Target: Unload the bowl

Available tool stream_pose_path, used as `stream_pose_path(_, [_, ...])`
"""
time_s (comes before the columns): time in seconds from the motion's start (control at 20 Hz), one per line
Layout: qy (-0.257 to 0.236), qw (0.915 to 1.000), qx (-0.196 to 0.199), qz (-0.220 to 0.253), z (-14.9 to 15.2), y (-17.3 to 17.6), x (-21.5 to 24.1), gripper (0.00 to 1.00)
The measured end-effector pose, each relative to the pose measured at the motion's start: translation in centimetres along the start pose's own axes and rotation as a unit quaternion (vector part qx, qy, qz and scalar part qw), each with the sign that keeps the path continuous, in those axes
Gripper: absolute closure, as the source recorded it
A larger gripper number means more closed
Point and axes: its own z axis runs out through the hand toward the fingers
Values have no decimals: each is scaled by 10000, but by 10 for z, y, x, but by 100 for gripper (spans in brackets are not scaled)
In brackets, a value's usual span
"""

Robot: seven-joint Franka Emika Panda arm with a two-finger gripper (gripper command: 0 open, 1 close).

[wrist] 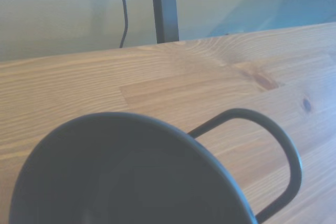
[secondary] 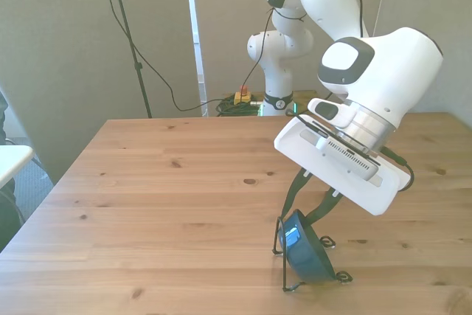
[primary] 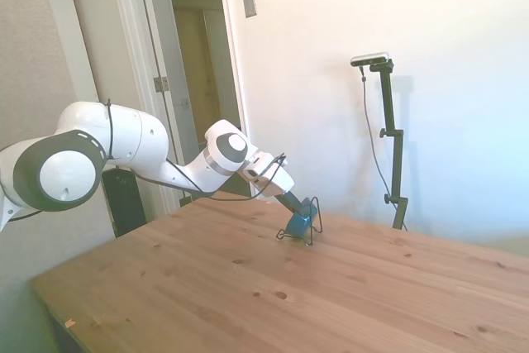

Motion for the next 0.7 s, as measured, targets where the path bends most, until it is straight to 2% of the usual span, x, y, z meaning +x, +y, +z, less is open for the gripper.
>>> stream_pose_path(0.5, [14, 9999, -117, 25, -1, 3, 3, 100])
stream_pose_path(0.7, [13, 10000, -53, 58, -11, 2, 7, 100])
